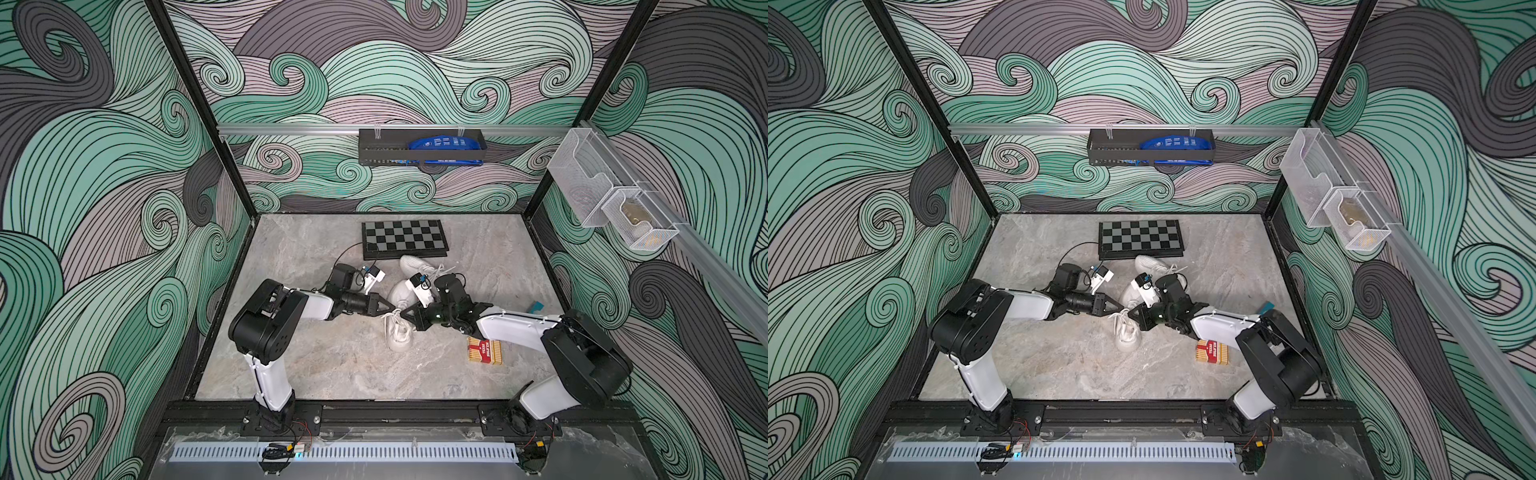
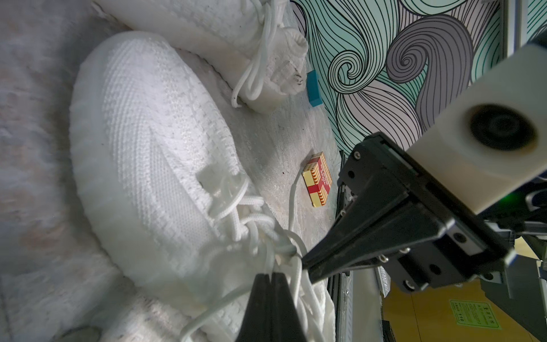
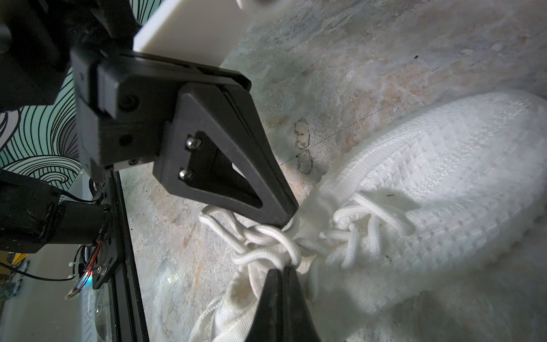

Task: Tie the shoes
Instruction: Cross the shoelace with the shoelace.

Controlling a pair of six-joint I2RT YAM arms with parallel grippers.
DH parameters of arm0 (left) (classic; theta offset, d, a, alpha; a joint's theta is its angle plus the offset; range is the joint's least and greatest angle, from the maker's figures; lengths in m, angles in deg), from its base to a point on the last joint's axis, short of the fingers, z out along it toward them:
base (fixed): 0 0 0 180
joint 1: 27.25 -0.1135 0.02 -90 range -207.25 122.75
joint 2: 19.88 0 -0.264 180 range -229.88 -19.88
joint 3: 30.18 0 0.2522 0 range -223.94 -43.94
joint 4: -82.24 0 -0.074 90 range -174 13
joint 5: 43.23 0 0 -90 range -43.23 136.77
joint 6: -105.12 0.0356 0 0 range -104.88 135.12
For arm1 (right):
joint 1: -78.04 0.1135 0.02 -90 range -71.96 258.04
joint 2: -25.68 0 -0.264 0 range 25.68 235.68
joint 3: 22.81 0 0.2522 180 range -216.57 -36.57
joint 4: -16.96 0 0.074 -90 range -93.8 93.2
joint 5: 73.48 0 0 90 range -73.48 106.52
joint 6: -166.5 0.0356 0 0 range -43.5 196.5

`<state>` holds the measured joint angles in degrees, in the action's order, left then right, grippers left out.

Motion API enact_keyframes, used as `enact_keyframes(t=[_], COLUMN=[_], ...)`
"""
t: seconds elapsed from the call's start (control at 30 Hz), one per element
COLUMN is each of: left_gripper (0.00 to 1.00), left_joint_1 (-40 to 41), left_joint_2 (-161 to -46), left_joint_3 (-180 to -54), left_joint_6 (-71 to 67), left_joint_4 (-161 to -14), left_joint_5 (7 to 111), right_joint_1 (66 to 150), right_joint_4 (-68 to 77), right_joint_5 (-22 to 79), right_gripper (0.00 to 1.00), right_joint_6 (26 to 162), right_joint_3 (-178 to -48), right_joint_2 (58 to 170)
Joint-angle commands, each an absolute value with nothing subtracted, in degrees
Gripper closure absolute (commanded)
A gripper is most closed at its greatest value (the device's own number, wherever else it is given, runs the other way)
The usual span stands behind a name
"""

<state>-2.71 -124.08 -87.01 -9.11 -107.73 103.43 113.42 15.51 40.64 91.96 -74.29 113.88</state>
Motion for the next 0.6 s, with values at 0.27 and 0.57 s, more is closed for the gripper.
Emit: enact_keyframes(t=[0.27,0.57], left_gripper=[1.00,1.00], left_joint_1=[-2.07,-1.65], left_joint_2=[-125.33,-125.81], left_joint_3=[-87.64,-87.27], left_joint_6=[-9.92,-10.46], left_joint_4=[-110.18,-110.98], left_joint_5=[111.08,112.24], right_joint_1=[113.66,113.71], right_joint_4=[15.59,15.63], right_joint_5=[40.04,39.97], right_gripper=[1.00,1.00], right_joint_6=[92.14,92.14], right_joint_3=[-73.66,-73.69], right_joint_2=[114.93,115.04])
